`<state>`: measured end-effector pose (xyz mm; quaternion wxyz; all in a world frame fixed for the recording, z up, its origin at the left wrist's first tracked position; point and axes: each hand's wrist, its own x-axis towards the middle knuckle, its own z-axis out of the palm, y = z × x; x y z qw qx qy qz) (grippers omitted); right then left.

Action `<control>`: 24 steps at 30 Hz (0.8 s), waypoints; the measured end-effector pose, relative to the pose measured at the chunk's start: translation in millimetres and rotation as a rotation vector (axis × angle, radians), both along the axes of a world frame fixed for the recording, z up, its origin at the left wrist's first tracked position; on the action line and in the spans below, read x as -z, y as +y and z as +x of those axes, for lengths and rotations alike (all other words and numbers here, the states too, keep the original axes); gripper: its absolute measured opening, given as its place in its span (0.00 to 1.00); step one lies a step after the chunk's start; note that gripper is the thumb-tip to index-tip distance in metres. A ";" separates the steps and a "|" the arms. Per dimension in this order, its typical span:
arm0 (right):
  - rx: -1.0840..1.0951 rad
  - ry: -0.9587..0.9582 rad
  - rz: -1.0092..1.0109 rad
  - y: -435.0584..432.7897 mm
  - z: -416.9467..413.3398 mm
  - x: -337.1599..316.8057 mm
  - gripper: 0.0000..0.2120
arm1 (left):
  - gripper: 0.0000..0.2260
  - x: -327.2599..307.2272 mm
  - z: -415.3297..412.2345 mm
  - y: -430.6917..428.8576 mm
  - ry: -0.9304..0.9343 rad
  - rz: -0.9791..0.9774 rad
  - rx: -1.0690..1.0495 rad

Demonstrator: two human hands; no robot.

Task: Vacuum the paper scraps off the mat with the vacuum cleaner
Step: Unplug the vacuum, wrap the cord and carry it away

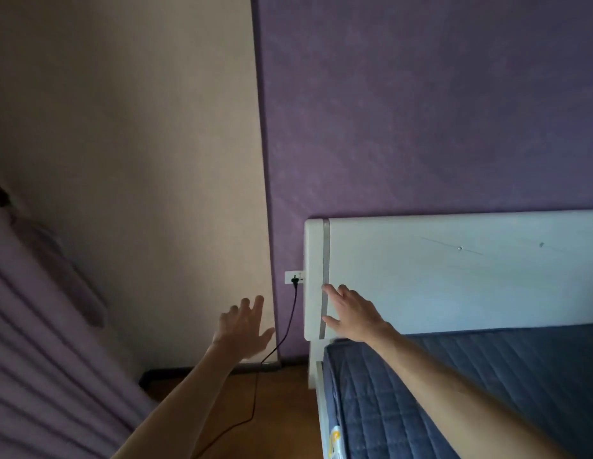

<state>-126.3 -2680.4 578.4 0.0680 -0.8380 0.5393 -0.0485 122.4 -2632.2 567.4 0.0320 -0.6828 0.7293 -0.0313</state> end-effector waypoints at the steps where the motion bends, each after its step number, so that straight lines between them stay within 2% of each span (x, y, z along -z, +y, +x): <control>1: -0.004 0.007 0.004 -8.4 -2.4 1.4 0.30 | 0.32 2.6 -3.1 -8.3 -0.010 -0.003 -0.002; 13: 0.016 -0.018 0.068 -61.7 -20.1 23.0 0.29 | 0.32 37.1 -26.3 -66.2 0.022 0.038 -0.021; 24: 0.038 -0.050 0.135 -108.2 -2.7 61.3 0.30 | 0.31 81.8 -9.0 -99.4 0.040 0.172 -0.044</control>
